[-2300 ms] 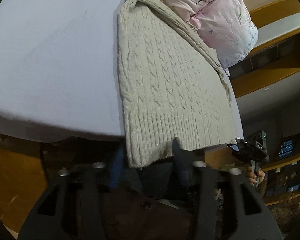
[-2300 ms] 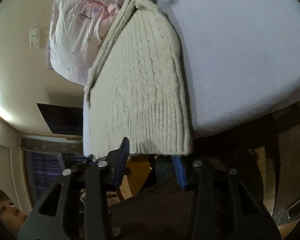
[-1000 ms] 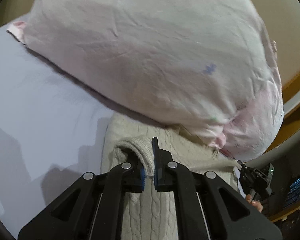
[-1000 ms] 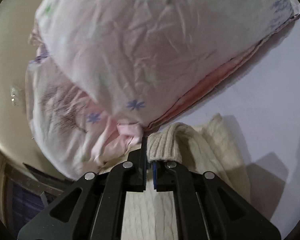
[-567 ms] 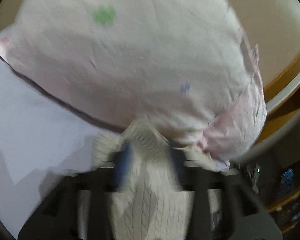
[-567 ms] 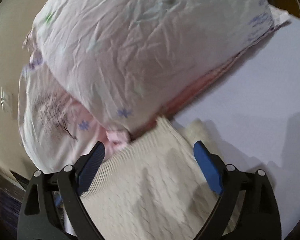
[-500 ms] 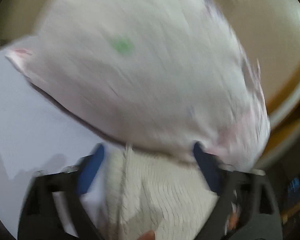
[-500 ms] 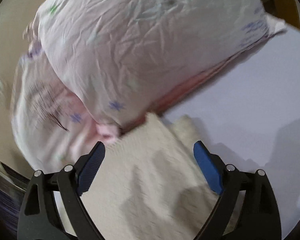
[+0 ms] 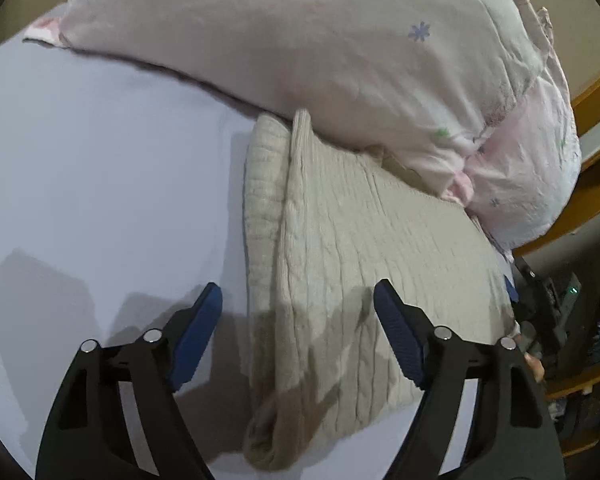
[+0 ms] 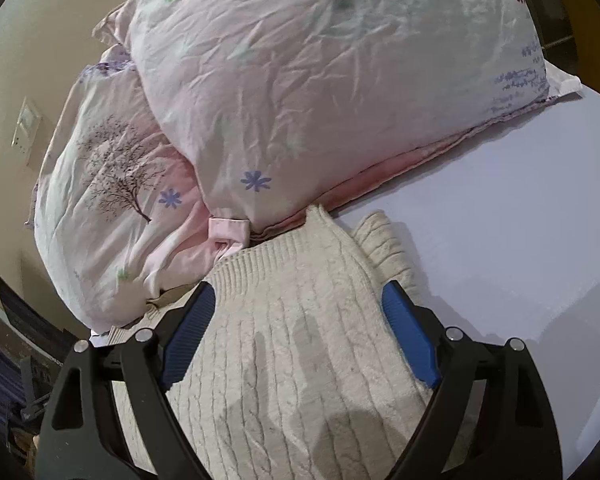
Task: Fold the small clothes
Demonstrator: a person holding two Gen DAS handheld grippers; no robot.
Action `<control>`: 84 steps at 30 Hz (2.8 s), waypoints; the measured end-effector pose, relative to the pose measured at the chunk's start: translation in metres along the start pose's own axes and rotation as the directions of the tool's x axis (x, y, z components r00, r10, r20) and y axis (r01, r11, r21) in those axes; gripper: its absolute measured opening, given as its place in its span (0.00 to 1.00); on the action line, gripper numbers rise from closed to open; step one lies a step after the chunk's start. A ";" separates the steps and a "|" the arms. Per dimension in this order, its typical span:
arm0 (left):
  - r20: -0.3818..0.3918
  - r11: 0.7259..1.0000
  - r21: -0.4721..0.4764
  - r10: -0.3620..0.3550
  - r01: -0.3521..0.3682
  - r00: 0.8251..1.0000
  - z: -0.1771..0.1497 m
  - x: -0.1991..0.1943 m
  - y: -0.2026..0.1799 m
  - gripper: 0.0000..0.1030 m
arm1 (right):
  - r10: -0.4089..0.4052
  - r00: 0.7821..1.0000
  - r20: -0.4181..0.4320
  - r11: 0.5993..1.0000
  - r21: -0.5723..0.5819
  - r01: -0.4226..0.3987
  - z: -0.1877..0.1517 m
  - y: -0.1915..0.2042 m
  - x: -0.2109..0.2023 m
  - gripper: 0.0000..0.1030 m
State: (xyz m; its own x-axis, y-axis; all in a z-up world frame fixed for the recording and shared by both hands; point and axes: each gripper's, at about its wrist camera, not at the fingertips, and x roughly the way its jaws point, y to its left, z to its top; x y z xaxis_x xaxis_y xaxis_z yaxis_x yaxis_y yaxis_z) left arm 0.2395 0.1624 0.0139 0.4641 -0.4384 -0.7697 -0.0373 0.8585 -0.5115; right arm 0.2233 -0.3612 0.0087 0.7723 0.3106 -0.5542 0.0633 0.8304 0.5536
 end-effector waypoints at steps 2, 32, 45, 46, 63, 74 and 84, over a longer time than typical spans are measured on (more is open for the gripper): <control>0.021 0.999 -0.041 -0.020 0.021 1.000 0.000 0.001 0.003 0.64 | 0.026 1.000 0.010 1.000 0.009 -0.026 0.002 -0.001 -0.006 0.83; -0.022 0.894 0.175 -0.415 0.412 0.910 0.012 0.073 -0.265 0.41 | 0.187 0.979 -0.087 0.968 0.185 -0.169 0.045 -0.071 -0.023 0.93; -0.062 0.986 0.115 -0.111 0.118 0.992 -0.011 0.114 -0.191 0.67 | 0.051 0.903 -0.426 0.999 0.011 -0.051 0.030 -0.014 0.049 0.92; -0.072 0.987 0.110 -0.109 0.117 0.991 -0.012 0.120 -0.194 0.68 | 0.055 0.905 -0.422 0.998 0.006 -0.058 0.028 -0.014 0.048 0.82; 0.053 0.986 0.164 0.010 -0.019 0.999 -0.014 0.028 -0.106 0.51 | 0.086 0.873 -0.479 0.977 -0.131 -0.168 -0.040 0.084 0.056 0.63; 0.145 0.981 0.190 -0.060 0.032 0.988 -0.050 -0.024 -0.103 0.59 | 0.189 0.867 -0.461 0.976 -0.007 -0.217 -0.052 0.065 0.000 0.46; 0.125 0.979 0.198 -0.069 0.043 0.990 -0.059 -0.020 -0.104 0.60 | 0.157 0.942 -0.297 0.948 -0.220 -0.228 -0.044 0.108 -0.016 0.10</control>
State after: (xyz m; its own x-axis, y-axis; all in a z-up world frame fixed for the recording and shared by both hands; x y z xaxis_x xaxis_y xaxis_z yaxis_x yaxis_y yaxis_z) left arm 0.1817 0.0662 0.0601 0.5728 -0.4597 -0.6787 0.1590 0.8745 -0.4582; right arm 0.1898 -0.2564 0.0502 0.5495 0.5605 -0.6196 -0.2552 0.8187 0.5144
